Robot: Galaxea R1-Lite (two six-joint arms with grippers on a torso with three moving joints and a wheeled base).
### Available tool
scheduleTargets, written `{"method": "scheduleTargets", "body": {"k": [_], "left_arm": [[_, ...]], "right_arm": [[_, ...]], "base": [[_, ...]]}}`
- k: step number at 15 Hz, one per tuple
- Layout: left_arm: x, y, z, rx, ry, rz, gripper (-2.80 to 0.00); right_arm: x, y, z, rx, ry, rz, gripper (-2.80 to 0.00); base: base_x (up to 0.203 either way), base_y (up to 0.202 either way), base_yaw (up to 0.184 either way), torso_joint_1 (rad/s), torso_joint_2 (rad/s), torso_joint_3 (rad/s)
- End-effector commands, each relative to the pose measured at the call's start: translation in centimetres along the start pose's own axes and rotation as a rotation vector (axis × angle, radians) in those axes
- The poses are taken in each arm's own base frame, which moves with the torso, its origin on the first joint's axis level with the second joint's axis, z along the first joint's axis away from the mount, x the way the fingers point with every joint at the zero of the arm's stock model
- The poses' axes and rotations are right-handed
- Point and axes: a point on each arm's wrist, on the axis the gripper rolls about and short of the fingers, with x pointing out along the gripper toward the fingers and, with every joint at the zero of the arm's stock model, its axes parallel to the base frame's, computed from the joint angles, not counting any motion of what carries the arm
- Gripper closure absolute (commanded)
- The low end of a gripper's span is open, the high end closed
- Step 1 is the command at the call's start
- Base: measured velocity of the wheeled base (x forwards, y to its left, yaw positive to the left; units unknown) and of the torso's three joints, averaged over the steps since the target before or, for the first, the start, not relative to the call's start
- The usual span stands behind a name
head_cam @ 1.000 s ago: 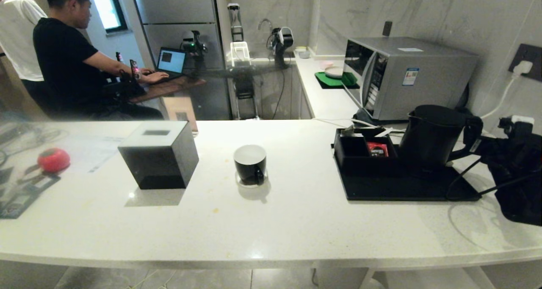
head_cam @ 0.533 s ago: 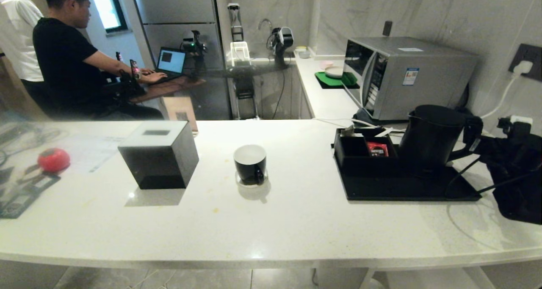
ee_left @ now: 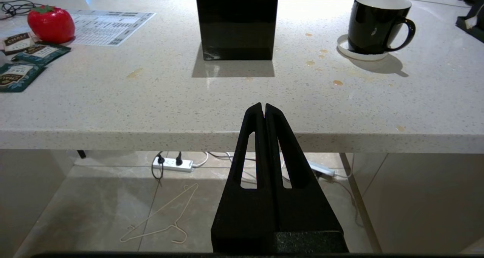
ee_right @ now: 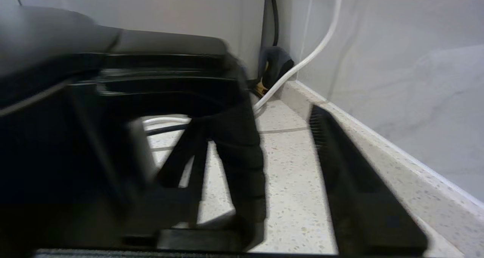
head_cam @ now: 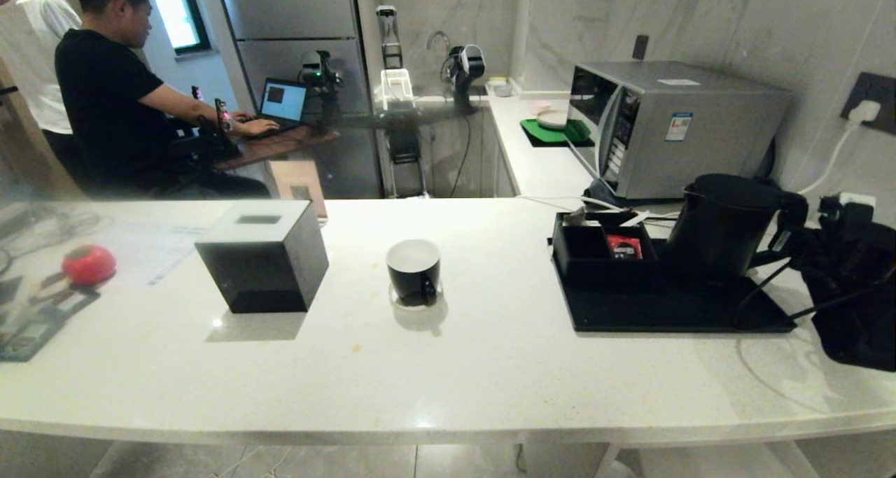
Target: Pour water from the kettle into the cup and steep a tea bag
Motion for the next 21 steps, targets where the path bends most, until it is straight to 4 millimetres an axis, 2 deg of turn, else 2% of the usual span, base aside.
{"method": "scheduleTargets", "body": {"k": [1, 8, 13, 21], "left_arm": [[0.0, 0.0, 0.0, -0.001, 0.0, 0.0, 0.0], [0.0, 0.0, 0.0, -0.001, 0.001, 0.0, 0.0], [0.0, 0.0, 0.0, -0.001, 0.0, 0.0, 0.0], [0.0, 0.0, 0.0, -0.001, 0.001, 0.0, 0.0]], "right_arm": [[0.0, 0.0, 0.5, 0.005, -0.047, -0.004, 0.0], [0.0, 0.0, 0.8, 0.008, -0.056, -0.004, 0.0], [0.8, 0.2, 2.1, -0.004, -0.11, -0.002, 0.0], [-0.1, 0.1, 1.5, -0.022, -0.055, -0.003, 0.0]], "base": [[0.0, 0.0, 0.0, 0.0, 0.0, 0.0], [0.0, 0.0, 0.0, 0.0, 0.0, 0.0], [0.0, 0.0, 0.0, 0.0, 0.0, 0.0], [0.0, 0.0, 0.0, 0.0, 0.0, 0.0]]}}
